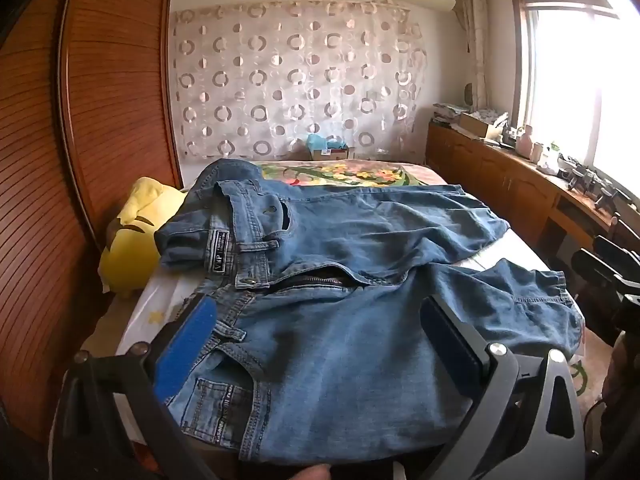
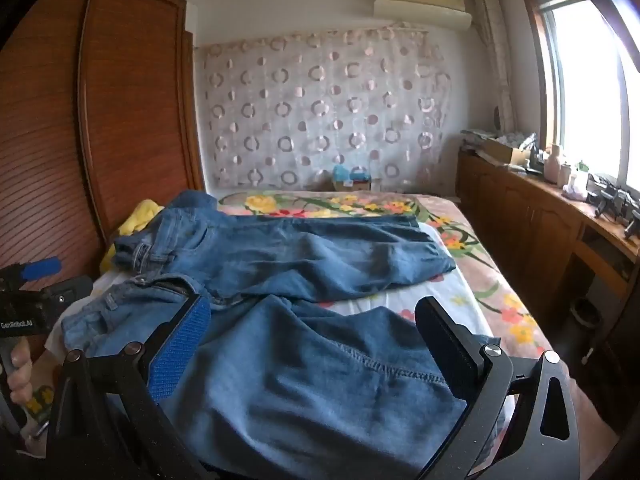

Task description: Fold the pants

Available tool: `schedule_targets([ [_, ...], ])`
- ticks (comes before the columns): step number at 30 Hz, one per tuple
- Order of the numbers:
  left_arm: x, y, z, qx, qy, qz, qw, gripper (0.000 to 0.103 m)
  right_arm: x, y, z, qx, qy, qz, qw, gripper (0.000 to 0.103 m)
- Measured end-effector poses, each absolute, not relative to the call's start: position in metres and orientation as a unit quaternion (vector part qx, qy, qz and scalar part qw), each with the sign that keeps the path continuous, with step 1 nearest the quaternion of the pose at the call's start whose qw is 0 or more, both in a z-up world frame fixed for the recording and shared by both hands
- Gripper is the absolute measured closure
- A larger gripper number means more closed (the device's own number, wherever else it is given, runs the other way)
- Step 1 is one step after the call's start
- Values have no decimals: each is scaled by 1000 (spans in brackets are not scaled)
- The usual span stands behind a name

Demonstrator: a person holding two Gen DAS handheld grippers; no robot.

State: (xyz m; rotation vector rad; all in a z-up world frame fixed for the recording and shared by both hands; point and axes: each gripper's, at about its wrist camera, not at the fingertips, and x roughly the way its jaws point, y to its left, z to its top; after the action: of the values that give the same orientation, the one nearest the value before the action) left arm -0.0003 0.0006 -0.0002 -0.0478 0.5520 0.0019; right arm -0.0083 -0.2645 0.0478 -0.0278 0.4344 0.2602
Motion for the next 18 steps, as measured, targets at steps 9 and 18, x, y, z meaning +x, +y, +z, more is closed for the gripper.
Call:
schedule_targets([
  [9,-1,0,1,-18,275,6,961,0,-9,-266,48,-11,220,132,966,0],
  [18,-2,0,1,-17,273,6,962,0,-8,-265,47,-11,222,132,966,0],
])
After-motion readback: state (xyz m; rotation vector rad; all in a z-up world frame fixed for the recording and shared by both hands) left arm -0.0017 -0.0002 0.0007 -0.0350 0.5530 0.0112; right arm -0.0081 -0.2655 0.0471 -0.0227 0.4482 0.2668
